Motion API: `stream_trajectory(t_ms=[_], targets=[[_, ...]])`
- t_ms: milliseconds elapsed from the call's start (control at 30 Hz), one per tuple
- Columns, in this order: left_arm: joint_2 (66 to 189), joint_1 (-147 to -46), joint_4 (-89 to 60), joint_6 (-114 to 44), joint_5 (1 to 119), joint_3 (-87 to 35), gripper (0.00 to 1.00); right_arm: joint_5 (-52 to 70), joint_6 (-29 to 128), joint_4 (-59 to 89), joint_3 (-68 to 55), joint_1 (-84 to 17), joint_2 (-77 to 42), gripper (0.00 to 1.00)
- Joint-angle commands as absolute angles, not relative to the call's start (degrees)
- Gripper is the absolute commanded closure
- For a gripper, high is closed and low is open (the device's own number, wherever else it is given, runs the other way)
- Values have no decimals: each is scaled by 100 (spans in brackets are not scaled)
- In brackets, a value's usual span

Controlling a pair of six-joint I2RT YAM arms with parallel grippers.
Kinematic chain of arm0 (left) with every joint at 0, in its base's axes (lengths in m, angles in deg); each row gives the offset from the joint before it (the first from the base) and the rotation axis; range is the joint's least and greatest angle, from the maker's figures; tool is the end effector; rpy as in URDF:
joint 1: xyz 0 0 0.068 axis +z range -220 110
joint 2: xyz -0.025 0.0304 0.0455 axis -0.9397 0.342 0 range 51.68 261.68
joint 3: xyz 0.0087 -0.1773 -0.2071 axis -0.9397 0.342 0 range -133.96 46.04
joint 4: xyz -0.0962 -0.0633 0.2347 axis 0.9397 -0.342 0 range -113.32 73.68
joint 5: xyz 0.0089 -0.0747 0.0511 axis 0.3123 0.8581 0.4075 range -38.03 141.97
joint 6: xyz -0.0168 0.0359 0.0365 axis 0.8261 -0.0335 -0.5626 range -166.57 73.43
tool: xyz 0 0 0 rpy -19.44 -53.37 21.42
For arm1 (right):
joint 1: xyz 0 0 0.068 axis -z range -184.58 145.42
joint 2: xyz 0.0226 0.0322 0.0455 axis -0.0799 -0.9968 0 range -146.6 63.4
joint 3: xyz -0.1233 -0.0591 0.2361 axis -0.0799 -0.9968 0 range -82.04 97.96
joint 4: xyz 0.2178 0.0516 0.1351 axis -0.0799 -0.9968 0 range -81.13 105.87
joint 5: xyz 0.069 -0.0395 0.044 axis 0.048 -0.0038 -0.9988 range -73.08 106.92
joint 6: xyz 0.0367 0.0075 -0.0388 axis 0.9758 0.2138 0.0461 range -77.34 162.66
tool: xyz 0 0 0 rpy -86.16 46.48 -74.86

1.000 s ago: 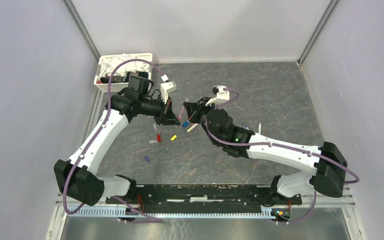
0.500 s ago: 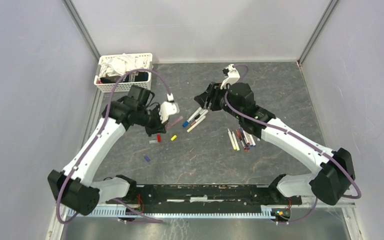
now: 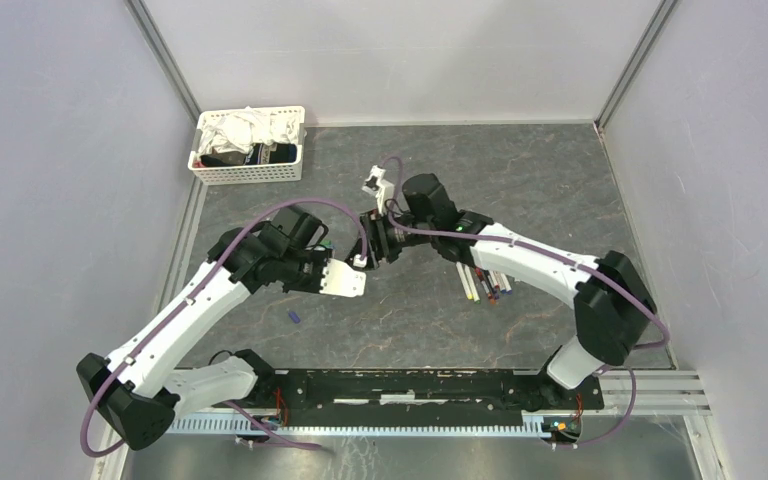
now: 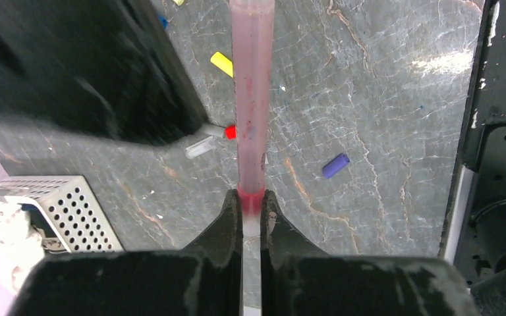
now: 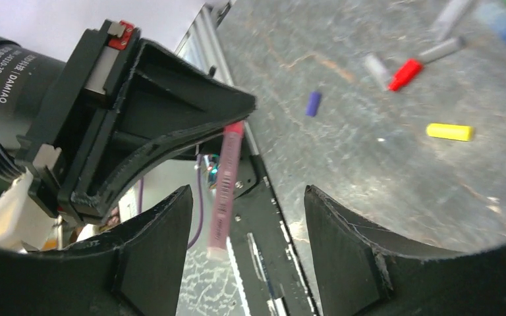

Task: Open the pen caps
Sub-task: Open the pen cap from the pen.

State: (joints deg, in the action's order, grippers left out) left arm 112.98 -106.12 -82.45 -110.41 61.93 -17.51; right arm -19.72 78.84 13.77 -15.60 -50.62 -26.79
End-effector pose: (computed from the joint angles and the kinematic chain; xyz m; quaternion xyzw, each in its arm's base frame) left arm 0.1448 -0.1134 0.3167 0.7558 0.6090 -0.0281 0.2388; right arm 0.2356 0.2751 0.2890 -0.2353 0.7872 0.5321 0.2046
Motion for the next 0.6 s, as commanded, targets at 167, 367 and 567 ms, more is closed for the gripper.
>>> stream_trajectory(t_ms=[167,367,567], targets=[[11360,-10929,-8201,-11481,5719,-1900,98,-2775,8174,1954,-1015,-5492,-3367,34],[11386,-11023,-8204,-11421,5696,-1969,98,-3099,8271,2269,-1047,-5564,-3582,43],[11434,-11077,-8253,-11303,5794,-2049,97,-3119,8105,2221,-1032,-5581,-3518,76]])
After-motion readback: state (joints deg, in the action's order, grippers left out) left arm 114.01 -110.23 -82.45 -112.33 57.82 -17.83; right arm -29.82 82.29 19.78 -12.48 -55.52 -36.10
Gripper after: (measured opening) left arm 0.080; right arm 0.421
